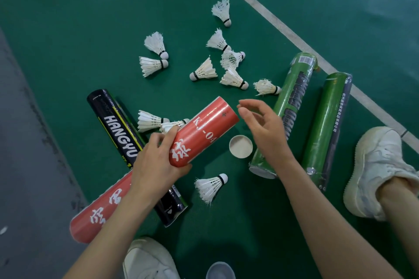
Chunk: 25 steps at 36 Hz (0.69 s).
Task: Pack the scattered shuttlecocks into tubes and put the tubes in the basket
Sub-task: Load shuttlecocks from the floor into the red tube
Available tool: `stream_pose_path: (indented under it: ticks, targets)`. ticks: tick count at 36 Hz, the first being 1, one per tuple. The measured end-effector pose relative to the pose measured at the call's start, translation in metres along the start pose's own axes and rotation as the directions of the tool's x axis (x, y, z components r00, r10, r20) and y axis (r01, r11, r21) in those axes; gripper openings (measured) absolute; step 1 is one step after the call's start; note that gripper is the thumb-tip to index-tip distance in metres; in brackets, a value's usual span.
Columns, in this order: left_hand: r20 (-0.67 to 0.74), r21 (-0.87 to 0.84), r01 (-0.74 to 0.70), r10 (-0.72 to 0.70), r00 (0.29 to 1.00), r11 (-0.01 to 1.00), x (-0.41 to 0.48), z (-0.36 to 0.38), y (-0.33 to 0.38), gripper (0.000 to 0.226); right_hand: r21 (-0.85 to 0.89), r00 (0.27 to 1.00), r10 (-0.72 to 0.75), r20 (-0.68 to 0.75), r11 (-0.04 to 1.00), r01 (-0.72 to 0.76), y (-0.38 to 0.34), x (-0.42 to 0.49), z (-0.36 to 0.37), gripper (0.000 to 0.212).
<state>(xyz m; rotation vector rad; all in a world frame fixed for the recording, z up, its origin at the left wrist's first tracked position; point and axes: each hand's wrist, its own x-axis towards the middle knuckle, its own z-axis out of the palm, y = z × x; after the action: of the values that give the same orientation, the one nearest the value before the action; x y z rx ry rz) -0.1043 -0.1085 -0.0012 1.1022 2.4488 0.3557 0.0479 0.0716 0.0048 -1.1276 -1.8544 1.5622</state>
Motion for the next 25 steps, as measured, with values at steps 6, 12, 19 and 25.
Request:
stream_pose_path:
  ticks: [6, 12, 19, 25]
  targets:
    - [-0.02, -0.004, -0.046, 0.046, 0.999, 0.999, -0.001, -0.002, 0.001, 0.09, 0.042, 0.99, 0.08, 0.113, 0.995, -0.086, -0.017, -0.004, 0.001, 0.031]
    - [-0.026, -0.013, -0.081, 0.081, 0.996, 0.997, 0.0, -0.003, 0.004, 0.09, 0.03, 0.949, 0.131, 0.287, 0.989, -0.146, -0.033, -0.004, -0.01, 0.032]
    - [-0.006, 0.014, -0.082, 0.082, 0.997, 0.997, 0.0, -0.007, 0.006, 0.094, -0.048, 0.872, 0.222, 0.436, 0.973, -0.224, -0.034, 0.001, -0.015, 0.028]
    - [0.041, 0.109, -0.078, 0.074, 0.996, 0.991, 0.002, -0.007, 0.005, 0.094, -0.091, 0.823, 0.316, 0.472, 0.946, -0.311, -0.019, 0.008, -0.014, 0.036]
